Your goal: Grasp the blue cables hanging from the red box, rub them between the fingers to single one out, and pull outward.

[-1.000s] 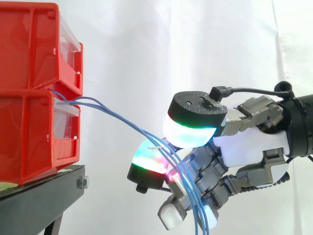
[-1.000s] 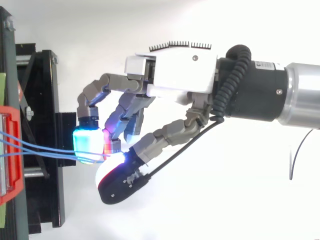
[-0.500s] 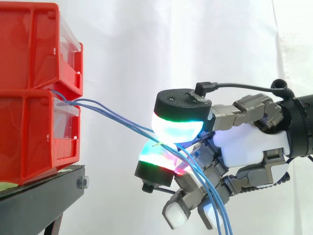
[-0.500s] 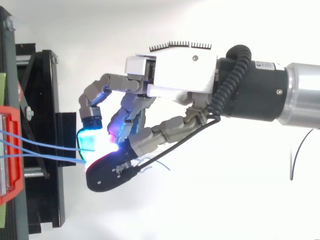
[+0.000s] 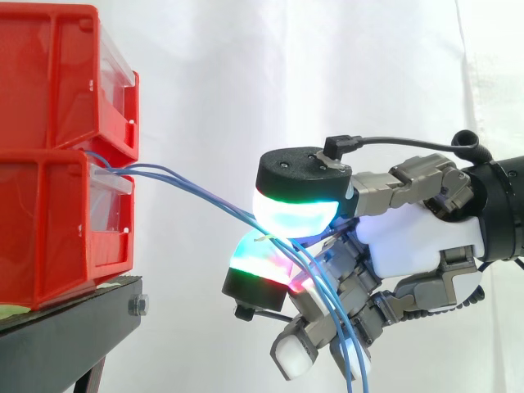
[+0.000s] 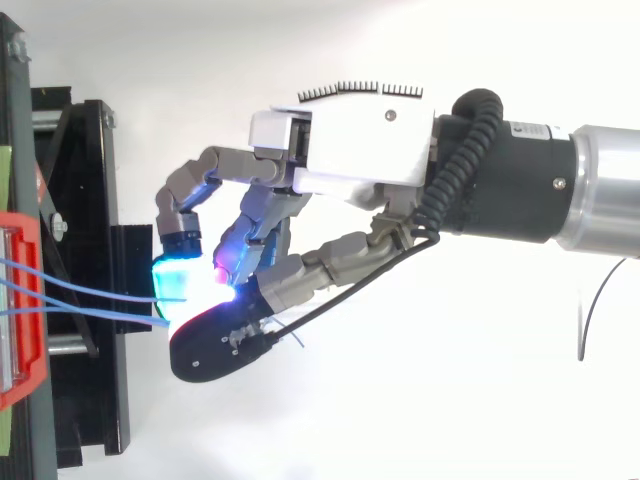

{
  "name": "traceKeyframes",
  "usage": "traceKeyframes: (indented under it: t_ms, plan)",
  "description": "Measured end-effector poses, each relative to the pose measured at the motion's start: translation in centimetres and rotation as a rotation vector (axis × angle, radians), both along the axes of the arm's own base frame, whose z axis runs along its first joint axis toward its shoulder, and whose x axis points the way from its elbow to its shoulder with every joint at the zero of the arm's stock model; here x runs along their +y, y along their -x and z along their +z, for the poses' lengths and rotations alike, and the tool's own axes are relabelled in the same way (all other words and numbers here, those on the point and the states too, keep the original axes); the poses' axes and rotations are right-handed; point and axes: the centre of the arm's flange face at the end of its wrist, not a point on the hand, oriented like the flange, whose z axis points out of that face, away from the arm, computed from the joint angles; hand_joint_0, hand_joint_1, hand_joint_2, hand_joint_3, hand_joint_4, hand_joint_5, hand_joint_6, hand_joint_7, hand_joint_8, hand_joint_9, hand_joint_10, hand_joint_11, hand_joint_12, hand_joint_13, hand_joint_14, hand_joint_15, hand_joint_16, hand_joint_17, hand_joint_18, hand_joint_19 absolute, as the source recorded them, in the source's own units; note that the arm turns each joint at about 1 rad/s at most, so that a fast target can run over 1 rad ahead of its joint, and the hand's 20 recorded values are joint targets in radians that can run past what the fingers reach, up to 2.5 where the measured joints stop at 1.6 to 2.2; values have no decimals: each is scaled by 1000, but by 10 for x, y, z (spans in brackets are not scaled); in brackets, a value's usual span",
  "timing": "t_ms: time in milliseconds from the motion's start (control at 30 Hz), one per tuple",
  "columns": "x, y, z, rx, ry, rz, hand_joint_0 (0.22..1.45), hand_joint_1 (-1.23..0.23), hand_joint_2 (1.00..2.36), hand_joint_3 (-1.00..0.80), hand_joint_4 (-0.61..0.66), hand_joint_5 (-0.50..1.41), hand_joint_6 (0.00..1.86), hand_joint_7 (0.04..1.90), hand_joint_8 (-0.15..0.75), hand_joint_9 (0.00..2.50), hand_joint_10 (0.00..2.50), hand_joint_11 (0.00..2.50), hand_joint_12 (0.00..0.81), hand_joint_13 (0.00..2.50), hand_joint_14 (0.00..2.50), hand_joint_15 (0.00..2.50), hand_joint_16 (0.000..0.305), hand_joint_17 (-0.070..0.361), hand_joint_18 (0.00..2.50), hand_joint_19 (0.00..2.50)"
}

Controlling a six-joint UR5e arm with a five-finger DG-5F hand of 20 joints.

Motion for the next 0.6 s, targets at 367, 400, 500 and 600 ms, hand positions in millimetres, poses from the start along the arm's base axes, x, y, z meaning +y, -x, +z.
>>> traceKeyframes:
  t_ms: [367, 400, 500, 600]
  plan:
    - [0, 0, 1, 0, 0, 1, 758, -1027, 1000, -500, 266, -176, 918, 1050, 371, 974, 13, 829, 413, 860, 14, 470, 59, 132, 1046, 505]
    - [0, 0, 1, 0, 0, 1, 763, -1027, 1000, -500, 266, -178, 920, 1045, 369, 965, 15, 819, 415, 858, 16, 470, 59, 133, 1046, 496]
    - [0, 0, 1, 0, 0, 1, 737, -1031, 1000, -500, 270, -181, 922, 1029, 366, 959, 15, 817, 413, 856, 14, 476, 59, 133, 1047, 495]
    - [0, 0, 1, -1, 0, 0, 620, -972, 1000, -500, 279, -165, 911, 1047, 377, 1005, 12, 829, 416, 847, 14, 478, 59, 133, 1032, 521]
